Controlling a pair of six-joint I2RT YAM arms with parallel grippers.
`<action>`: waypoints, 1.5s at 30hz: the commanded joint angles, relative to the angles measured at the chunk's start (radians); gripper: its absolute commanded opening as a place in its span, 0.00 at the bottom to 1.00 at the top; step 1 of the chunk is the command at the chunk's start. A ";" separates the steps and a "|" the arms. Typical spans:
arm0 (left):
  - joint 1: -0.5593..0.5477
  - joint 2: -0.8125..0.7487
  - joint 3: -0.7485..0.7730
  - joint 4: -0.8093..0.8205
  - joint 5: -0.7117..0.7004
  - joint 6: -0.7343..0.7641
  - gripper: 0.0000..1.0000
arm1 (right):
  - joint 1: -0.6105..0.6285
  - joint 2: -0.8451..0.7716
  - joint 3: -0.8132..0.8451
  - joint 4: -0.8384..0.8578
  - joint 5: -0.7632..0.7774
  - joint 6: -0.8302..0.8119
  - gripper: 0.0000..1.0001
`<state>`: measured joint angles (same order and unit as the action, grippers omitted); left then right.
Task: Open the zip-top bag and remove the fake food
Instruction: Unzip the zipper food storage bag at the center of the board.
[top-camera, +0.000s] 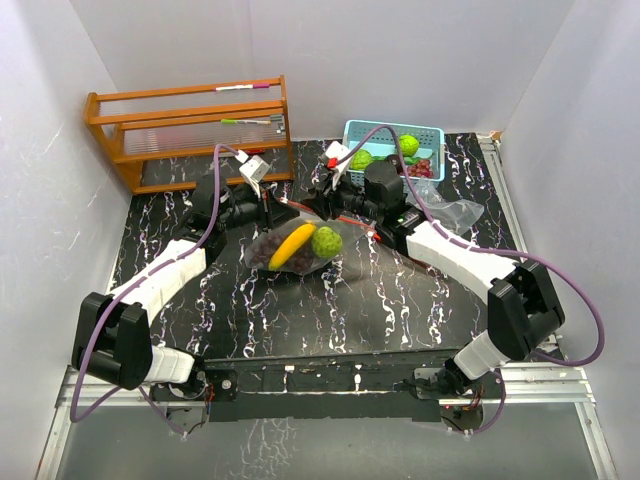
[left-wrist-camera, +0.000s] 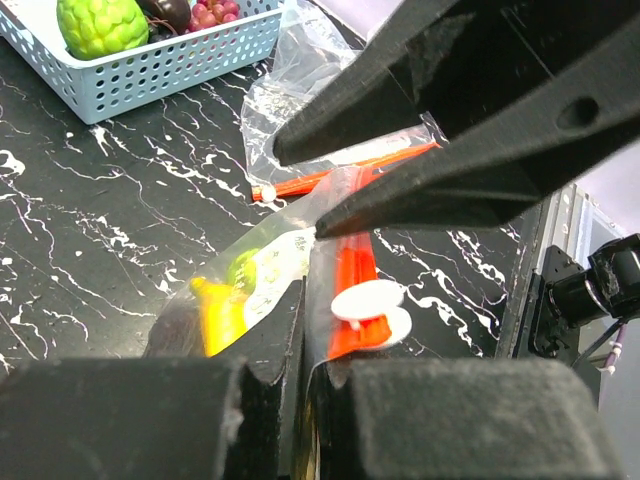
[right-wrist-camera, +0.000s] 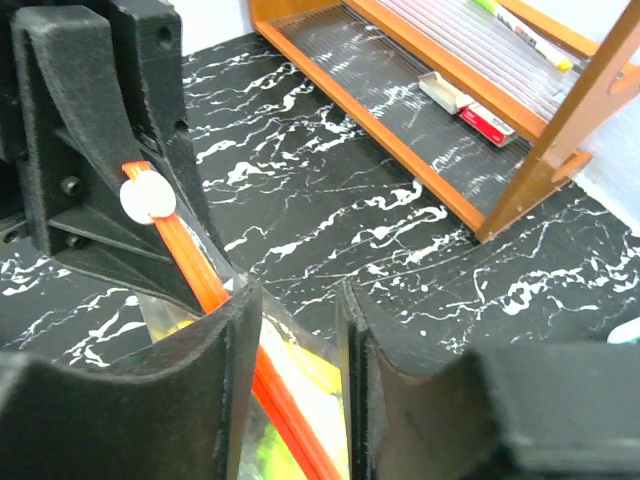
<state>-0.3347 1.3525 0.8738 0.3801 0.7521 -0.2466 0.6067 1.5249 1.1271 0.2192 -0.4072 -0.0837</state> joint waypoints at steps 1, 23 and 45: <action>0.002 -0.023 0.045 0.021 0.047 -0.008 0.00 | 0.004 -0.050 0.037 0.090 -0.074 0.053 0.43; 0.002 -0.004 0.047 0.028 0.054 -0.006 0.00 | 0.006 0.028 0.112 0.176 -0.349 0.166 0.46; 0.002 -0.018 0.050 0.021 0.062 -0.001 0.00 | 0.008 0.090 0.178 0.153 -0.256 0.145 0.34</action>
<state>-0.3347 1.3544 0.8757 0.3798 0.7784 -0.2466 0.6086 1.6047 1.2434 0.3408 -0.6765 0.0765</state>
